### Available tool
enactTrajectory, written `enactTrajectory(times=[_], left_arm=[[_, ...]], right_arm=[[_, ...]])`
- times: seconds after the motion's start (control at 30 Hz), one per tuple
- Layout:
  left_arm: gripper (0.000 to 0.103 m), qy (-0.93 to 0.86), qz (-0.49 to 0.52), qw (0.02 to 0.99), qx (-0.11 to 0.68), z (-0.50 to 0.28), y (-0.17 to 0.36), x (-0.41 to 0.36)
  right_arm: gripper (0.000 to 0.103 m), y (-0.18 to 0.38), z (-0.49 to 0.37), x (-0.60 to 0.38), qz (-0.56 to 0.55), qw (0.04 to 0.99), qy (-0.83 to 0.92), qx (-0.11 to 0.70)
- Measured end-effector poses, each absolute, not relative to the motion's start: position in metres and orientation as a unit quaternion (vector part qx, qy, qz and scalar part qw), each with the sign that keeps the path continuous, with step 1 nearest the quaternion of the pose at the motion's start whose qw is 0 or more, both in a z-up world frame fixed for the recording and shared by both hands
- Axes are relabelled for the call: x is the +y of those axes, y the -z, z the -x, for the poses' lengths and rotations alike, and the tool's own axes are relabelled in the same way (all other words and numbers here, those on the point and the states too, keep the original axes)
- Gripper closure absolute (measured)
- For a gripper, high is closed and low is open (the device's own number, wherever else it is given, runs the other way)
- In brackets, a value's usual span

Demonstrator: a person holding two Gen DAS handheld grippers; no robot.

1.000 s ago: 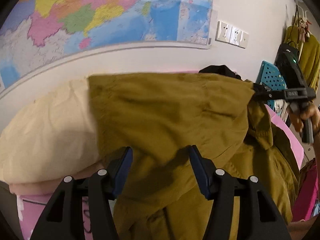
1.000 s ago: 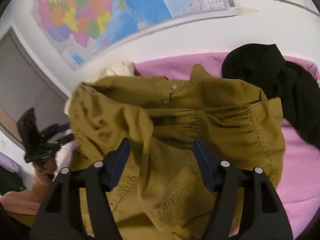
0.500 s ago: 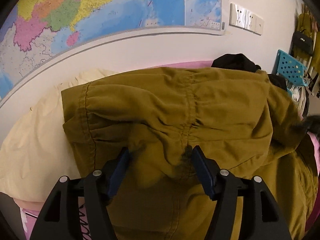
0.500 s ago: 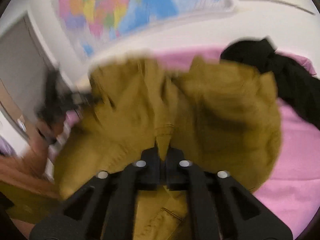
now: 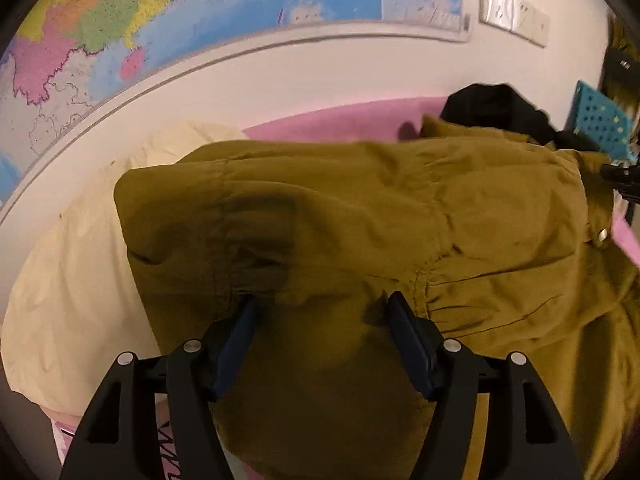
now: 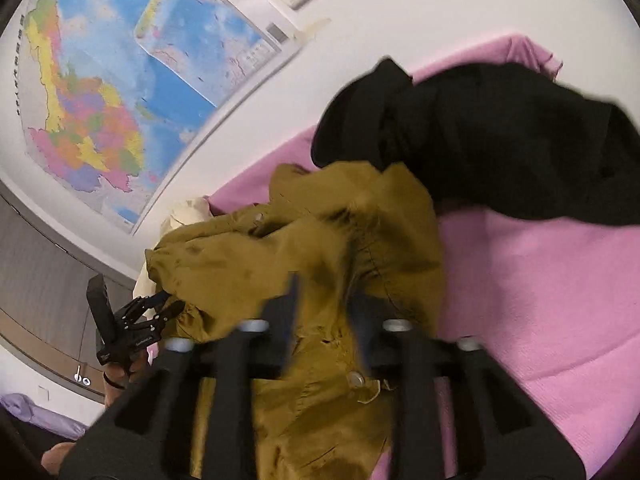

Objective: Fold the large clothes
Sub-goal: 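Fold the jacket side over with the right tool and smooth it with the left tool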

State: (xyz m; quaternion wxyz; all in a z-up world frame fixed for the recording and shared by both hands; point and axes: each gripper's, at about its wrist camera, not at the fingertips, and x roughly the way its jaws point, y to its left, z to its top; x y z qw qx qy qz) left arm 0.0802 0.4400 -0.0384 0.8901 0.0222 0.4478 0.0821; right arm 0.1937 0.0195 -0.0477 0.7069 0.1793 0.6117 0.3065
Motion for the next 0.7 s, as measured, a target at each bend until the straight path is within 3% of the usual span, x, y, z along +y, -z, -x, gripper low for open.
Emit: enactTrajectory(times=[0.07,0.13,0.17,0.2,0.23,0.27,0.43,0.5,0.57,0.63,0.7], left_arm=[[0.037,-0.078,-0.014,0.890,0.448,-0.081,0.038,0.444],[0.036,-0.076,-0.015,0.890,0.449,-0.082,0.038,0.445],[0.036,-0.076,-0.019,0.890,0.450,-0.083,0.038,0.445],[0.035,-0.077,-0.021,0.890,0.450,-0.083,0.038,0.446],[0.035,-0.079,-0.024,0.889,0.451,-0.085,0.039,0.446],[0.035,-0.083,-0.024,0.888,0.451,-0.085,0.038,0.448],[0.033,-0.094,-0.019,0.885,0.456,-0.083,0.041,0.456],[0.032,-0.100,-0.032,0.882,0.459,-0.087,0.043,0.453],[0.029,-0.105,-0.044,0.881,0.458,-0.090,0.045,0.447],[0.026,-0.104,-0.039,0.882,0.458,-0.089,0.044,0.447],[0.026,-0.096,-0.020,0.884,0.456,-0.086,0.041,0.452]], right_arm=[[0.033,0.051,-0.183,0.022,-0.183,0.704,-0.331,0.601],[0.033,0.054,-0.175,0.029,-0.140,0.720,-0.324,0.597],[0.042,0.059,-0.174,0.031,-0.125,0.723,-0.318,0.601],[0.062,0.063,-0.174,0.032,-0.122,0.719,-0.317,0.607],[0.075,0.067,-0.174,0.033,-0.119,0.714,-0.315,0.614],[0.101,0.067,-0.173,0.033,-0.114,0.715,-0.313,0.615],[0.097,0.042,-0.185,0.017,-0.142,0.737,-0.306,0.585],[0.082,0.059,-0.191,0.019,-0.111,0.736,-0.262,0.614],[0.079,0.068,-0.190,0.017,-0.093,0.737,-0.241,0.624],[0.058,0.057,-0.183,0.014,-0.086,0.761,-0.223,0.603],[0.054,0.036,-0.169,0.016,-0.060,0.788,-0.226,0.569]])
